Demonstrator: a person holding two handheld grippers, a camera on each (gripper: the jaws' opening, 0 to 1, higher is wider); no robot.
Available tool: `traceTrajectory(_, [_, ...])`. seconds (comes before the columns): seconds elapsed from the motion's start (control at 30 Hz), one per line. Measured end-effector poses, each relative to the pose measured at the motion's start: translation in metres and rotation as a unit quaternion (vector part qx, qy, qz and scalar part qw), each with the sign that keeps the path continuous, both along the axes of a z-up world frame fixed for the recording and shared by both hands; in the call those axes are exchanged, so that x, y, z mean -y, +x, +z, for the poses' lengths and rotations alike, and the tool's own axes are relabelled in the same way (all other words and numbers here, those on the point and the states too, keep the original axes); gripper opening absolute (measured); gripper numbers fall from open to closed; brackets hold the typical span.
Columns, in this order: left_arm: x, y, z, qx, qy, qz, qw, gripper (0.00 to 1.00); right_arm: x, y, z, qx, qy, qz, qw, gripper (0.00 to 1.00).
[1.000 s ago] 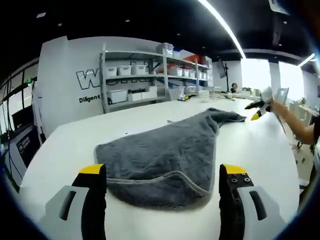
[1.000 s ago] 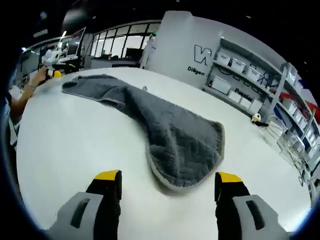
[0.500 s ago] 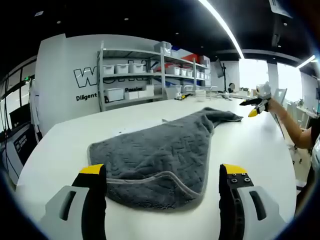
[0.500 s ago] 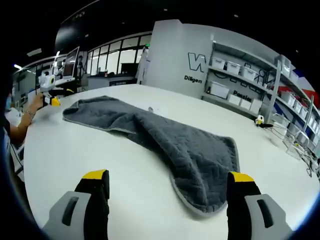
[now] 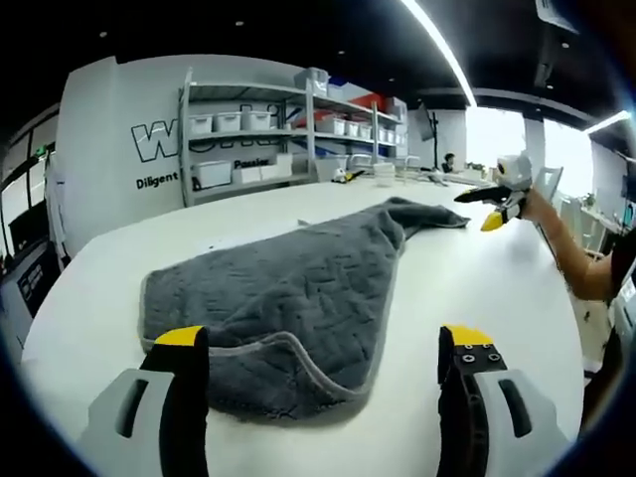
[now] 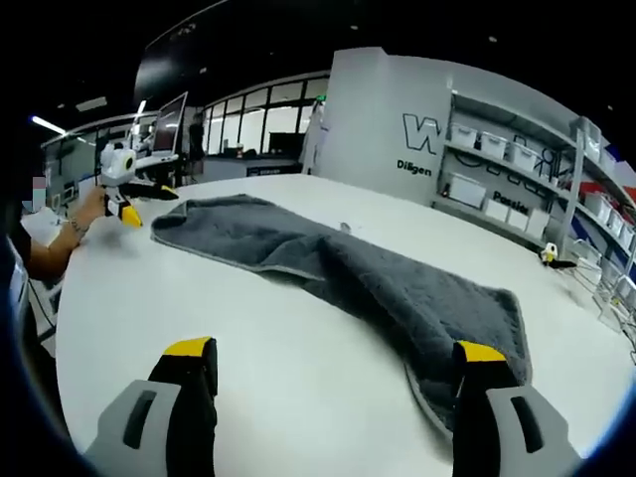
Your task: Open the folded towel by lifting each exposed corner and separating the folded layers until the towel lies flat within the target outline without major curled edges
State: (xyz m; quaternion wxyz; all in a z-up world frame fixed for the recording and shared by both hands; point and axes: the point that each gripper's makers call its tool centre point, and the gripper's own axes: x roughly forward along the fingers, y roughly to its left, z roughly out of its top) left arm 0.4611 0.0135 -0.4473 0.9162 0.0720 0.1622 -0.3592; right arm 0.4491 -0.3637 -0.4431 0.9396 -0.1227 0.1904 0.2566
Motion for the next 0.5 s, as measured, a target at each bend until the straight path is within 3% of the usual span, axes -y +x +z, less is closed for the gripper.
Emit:
traceTrajectory(0.07, [0.001, 0.000, -0.001, 0.000, 0.002, -0.003, 1.0000, 0.84, -0.006, 0.001, 0.002, 0.008, 0.009, 0.006, 0.9999, 0.99])
traceTrajectory(0.2, [0.002, -0.001, -0.002, 0.011, 0.015, -0.006, 0.9998, 0.57, -0.010, 0.005, 0.000, 0.012, 0.009, 0.010, 0.9998, 0.99])
traceTrajectory(0.37, [0.001, 0.003, -0.007, -0.002, 0.012, 0.002, 0.9999, 0.49, -0.007, 0.004, -0.003, 0.013, 0.006, 0.012, 0.9998, 0.99])
traceTrajectory(0.5, [-0.005, 0.010, -0.012, 0.009, 0.034, 0.021, 0.9992, 0.29, -0.002, 0.003, -0.004, 0.018, 0.003, 0.005, 0.9998, 0.99])
